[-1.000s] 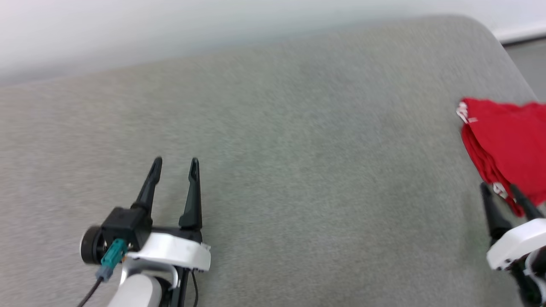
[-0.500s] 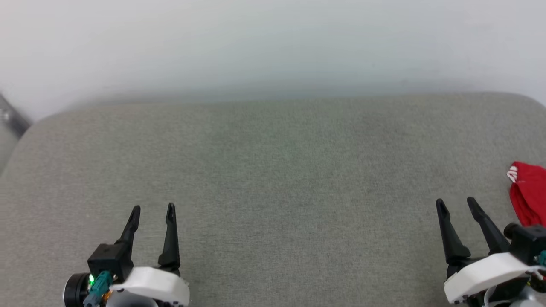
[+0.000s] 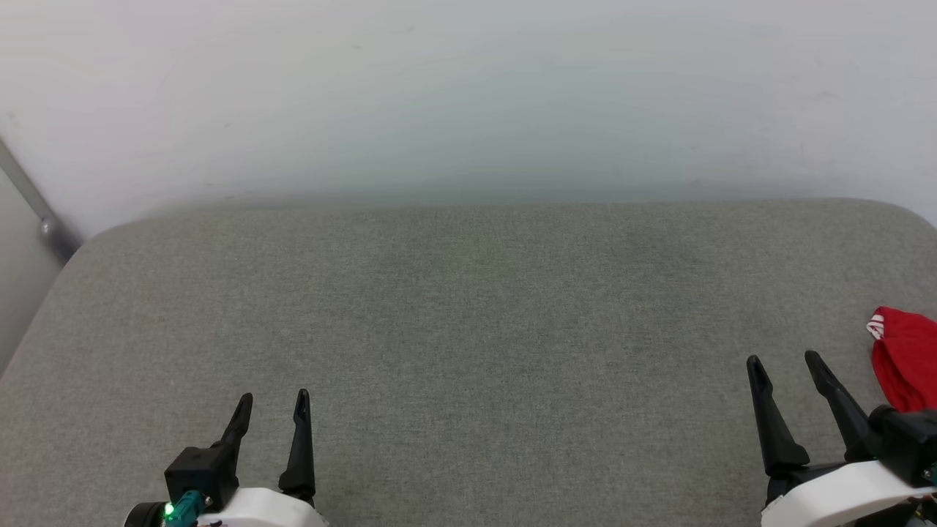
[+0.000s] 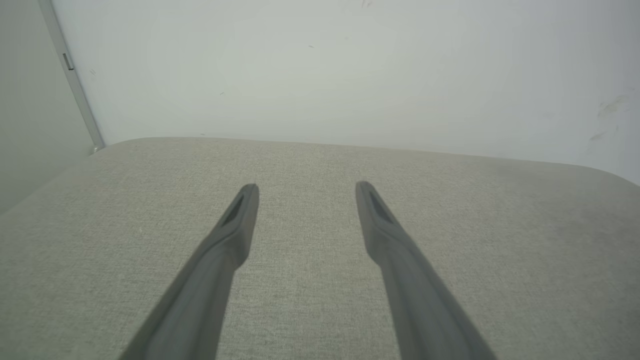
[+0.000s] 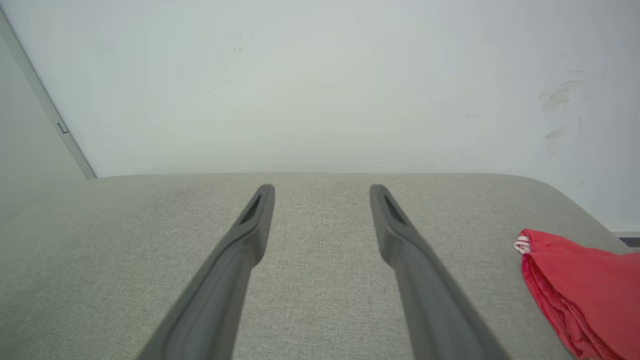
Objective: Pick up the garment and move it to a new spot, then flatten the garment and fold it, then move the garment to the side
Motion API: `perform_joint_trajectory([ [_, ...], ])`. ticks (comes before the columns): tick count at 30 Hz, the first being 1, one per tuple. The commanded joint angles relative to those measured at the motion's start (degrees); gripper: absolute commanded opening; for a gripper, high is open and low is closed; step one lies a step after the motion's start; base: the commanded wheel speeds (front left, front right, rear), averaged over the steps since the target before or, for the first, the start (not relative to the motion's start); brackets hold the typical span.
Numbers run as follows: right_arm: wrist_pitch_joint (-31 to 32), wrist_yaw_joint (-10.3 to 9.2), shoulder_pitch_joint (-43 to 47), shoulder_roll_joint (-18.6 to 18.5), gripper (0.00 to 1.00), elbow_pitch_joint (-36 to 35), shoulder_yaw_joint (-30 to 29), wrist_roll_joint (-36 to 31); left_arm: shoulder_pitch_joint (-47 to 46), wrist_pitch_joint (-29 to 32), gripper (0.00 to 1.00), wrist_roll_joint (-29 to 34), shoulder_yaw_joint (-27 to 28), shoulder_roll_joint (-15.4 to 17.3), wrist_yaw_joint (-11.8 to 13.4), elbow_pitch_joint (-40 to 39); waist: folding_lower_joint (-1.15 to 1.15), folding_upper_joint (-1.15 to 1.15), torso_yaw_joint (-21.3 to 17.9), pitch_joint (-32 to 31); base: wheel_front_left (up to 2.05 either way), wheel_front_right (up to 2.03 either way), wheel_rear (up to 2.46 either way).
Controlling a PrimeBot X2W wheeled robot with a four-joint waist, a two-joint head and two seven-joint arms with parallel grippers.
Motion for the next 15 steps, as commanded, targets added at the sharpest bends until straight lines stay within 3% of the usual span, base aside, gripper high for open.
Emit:
perform_joint_trajectory([
  [1, 0.2, -0.02, 0.7, 0.4, 1.00, -0.4, -0.1, -0.2, 0.2, -0.3, 1.00, -0.1, 0.0, -0.1, -0.3, 0.3, 0.01, 0.00, 0.1, 0.0, 0.00, 0.00, 0.00],
  [15, 0.4, -0.02, -0.1, -0.1, 1.00, 0.4, 0.5, 0.3, -0.8, -0.4, 1.00, 1.0, 0.8, -0.9, -0.8, 0.1, 0.01, 0.00, 0.0, 0.1, 0.00, 0.00, 0.00],
])
